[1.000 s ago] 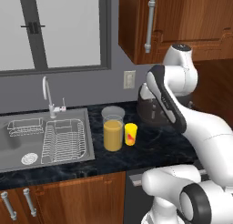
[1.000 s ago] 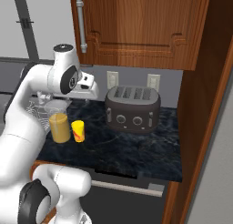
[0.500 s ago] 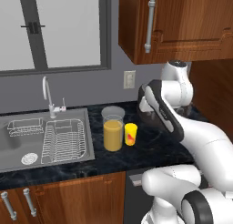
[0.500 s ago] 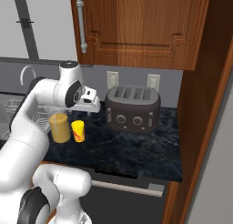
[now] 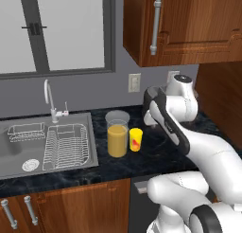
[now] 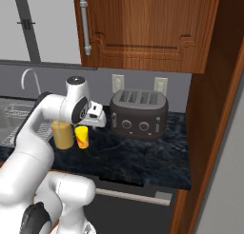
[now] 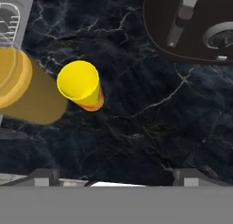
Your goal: Place the pitcher and cup on the dining counter for serving.
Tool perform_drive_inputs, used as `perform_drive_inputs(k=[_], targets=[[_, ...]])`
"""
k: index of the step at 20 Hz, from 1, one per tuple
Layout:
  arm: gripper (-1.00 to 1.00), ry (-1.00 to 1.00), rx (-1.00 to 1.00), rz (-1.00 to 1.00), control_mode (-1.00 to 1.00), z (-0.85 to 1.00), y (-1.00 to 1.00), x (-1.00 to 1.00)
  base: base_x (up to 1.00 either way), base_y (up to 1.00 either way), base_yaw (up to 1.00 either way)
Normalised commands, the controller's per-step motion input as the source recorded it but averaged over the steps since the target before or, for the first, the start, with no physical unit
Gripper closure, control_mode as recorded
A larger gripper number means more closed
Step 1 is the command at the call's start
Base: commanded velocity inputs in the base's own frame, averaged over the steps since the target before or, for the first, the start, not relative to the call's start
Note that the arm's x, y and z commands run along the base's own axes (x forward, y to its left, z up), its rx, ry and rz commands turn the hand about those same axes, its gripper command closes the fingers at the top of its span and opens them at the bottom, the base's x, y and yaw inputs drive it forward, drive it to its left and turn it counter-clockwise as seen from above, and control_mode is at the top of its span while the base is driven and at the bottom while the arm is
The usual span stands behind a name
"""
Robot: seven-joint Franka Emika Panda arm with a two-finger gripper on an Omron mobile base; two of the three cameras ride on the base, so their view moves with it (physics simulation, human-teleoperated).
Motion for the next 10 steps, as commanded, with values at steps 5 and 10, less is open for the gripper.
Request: perform_drive_inputs(k=[5,10], targets=[[-1.0,0.0,0.0,0.0,-1.0,-0.15,0.05,0.27,0.0,0.0,0.0],[-1.0,0.0,0.0,0.0,-1.0,-0.12,0.14,0.4,0.0,0.0,0.0]])
